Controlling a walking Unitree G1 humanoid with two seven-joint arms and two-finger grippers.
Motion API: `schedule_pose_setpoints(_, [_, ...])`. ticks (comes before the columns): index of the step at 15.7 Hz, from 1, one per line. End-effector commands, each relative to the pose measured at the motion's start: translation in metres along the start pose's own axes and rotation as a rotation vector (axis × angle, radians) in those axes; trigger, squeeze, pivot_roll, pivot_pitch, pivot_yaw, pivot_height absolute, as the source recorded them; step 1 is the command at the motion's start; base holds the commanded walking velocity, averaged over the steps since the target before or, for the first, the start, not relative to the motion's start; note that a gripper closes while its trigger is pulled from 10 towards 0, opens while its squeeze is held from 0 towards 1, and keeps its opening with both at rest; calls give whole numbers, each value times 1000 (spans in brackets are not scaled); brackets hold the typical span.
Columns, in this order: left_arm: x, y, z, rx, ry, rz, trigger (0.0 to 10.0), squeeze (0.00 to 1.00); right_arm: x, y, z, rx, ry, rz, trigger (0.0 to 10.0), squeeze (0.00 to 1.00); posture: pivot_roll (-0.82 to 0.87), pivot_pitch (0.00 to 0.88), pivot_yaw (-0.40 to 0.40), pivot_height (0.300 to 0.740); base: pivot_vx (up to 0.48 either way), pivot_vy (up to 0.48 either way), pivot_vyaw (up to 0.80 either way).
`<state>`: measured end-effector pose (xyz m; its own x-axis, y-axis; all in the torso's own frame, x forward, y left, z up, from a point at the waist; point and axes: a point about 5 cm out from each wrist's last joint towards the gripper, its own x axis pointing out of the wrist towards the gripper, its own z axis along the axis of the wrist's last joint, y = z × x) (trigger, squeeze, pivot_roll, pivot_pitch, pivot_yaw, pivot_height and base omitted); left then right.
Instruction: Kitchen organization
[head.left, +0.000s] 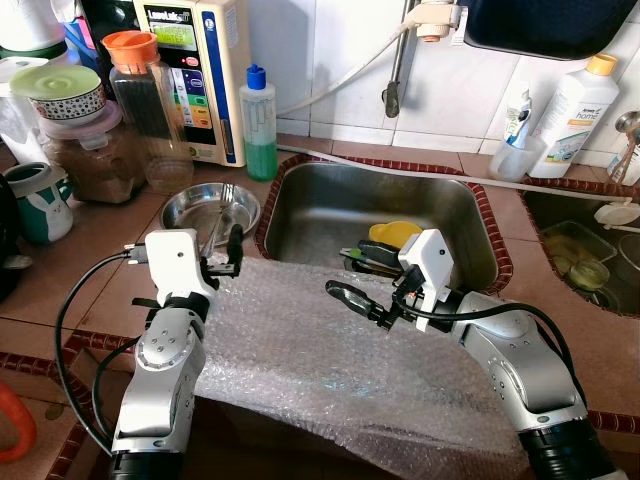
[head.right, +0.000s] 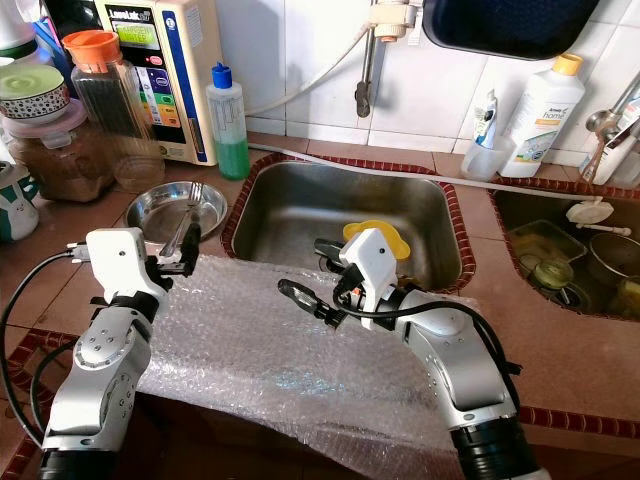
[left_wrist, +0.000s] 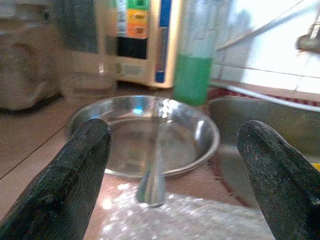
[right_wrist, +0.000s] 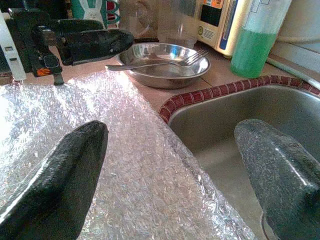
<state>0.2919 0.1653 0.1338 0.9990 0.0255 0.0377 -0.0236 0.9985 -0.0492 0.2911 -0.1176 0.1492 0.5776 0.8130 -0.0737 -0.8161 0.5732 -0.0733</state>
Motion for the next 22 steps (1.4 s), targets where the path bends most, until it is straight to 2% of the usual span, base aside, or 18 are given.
schedule_pose_setpoints(1, [-1,3,-3,13,19,25,10000,1000,0,3,4,-13,-4,6,10000,976,28,0,-6,740,0,0,0])
schedule_pose_setpoints(4, [0,8,-8,87,54,54,10000,1000,1,3,4,-12,-7,1,10000,973,28,0,-3,740,0,0,0])
schedule_pose_setpoints(7, [4,8,-17,73,115,76,10000,1000,3,4,4,-15,-8,3,10000,973,24,0,-2,740,0,0,0])
schedule_pose_setpoints(8, [6,4,-18,65,119,44,10000,302,3,4,4,-15,-9,2,10000,973,24,0,-2,740,0,0,0])
schedule_pose_setpoints(9, [7,0,-19,43,124,26,10000,0,3,4,4,-16,-9,1,10000,976,20,0,-2,740,0,0,0])
schedule_pose_setpoints(12, [14,-8,-22,47,134,-25,10000,0,2,3,5,-19,-11,-7,10000,973,8,0,6,740,0,0,0])
schedule_pose_setpoints(13, [17,-8,-22,39,137,-23,7216,0,2,3,5,-19,-11,-12,10000,973,7,0,7,740,0,0,0])
schedule_pose_setpoints(14, [21,-8,-24,39,147,-16,745,0,1,3,5,-20,-10,-15,10000,976,3,0,10,740,0,0,0])
schedule_pose_setpoints(15, [23,-7,-26,32,156,-13,0,0,1,3,5,-19,-11,-18,10000,973,3,0,10,740,0,0,0])
schedule_pose_setpoints(22, [26,-1,-30,17,171,29,0,0,0,1,6,-24,-13,-27,10000,973,-2,0,11,740,0,0,0])
